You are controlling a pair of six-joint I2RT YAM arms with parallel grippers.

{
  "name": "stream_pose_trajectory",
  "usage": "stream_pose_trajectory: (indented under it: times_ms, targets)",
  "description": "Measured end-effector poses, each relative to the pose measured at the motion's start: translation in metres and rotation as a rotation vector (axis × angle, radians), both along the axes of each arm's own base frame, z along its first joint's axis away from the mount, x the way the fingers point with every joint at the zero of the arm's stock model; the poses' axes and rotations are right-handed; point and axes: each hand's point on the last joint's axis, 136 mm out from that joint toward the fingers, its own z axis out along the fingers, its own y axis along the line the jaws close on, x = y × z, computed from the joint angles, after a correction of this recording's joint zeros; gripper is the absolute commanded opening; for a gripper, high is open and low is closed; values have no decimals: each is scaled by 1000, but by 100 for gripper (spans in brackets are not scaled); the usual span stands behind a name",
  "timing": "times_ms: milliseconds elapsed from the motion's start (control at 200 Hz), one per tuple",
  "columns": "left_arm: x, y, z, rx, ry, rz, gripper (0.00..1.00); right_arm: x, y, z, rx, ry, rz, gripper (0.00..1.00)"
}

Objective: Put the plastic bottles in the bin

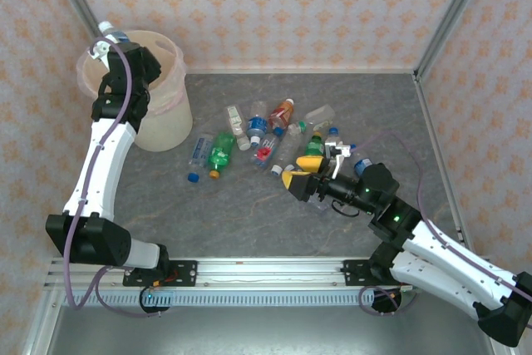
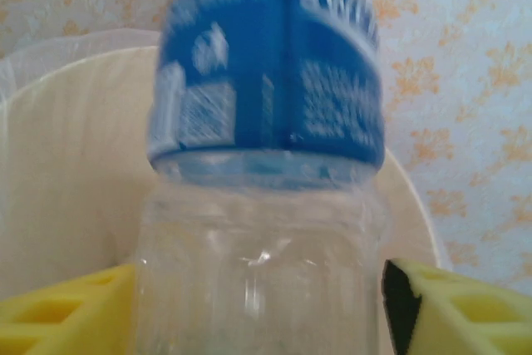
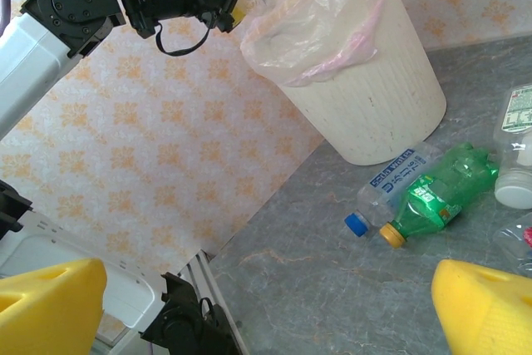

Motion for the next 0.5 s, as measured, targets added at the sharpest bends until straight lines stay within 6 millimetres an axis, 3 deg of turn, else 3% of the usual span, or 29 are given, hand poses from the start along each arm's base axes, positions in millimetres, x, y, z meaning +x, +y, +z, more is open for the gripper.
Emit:
stream_pose_trajectory:
  times_ms: [50,315,501]
  targets:
    - [1,-2,1,-11,-6,-8,99,0,0,0,-1,1,0,100]
    - [1,-12,8,-41,-29,-64,99,4,4,-9,-22,21,3,100]
    - [-13,-28,18,-101,-91,-140,99,5,6,-11,-26,26,4,100]
